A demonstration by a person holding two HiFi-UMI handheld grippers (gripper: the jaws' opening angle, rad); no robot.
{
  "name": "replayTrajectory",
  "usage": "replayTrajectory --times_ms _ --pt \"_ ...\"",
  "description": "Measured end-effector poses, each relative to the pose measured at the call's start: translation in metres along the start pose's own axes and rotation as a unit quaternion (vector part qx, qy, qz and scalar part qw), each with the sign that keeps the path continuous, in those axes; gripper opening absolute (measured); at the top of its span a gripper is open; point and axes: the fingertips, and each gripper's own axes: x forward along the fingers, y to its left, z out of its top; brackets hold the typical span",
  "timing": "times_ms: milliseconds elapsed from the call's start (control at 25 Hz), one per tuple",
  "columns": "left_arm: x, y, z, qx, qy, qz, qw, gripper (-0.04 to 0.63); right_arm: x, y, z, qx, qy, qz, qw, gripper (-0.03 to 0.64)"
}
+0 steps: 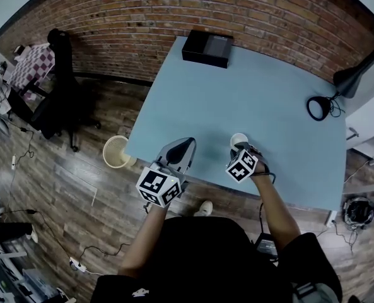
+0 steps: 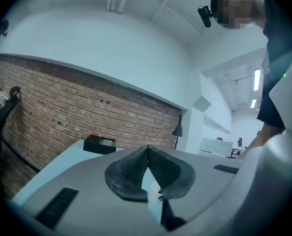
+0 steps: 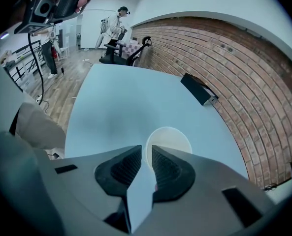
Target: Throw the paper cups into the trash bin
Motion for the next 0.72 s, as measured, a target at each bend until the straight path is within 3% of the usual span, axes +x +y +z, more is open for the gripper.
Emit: replayTrajectory --times_ms 720 --pt "-0.021 0.006 -0.005 -0.007 -0.007 0.027 0.9996 0.005 -0.015 0.002 0.013 -0.013 -0.028 -0.011 0.999 0.032"
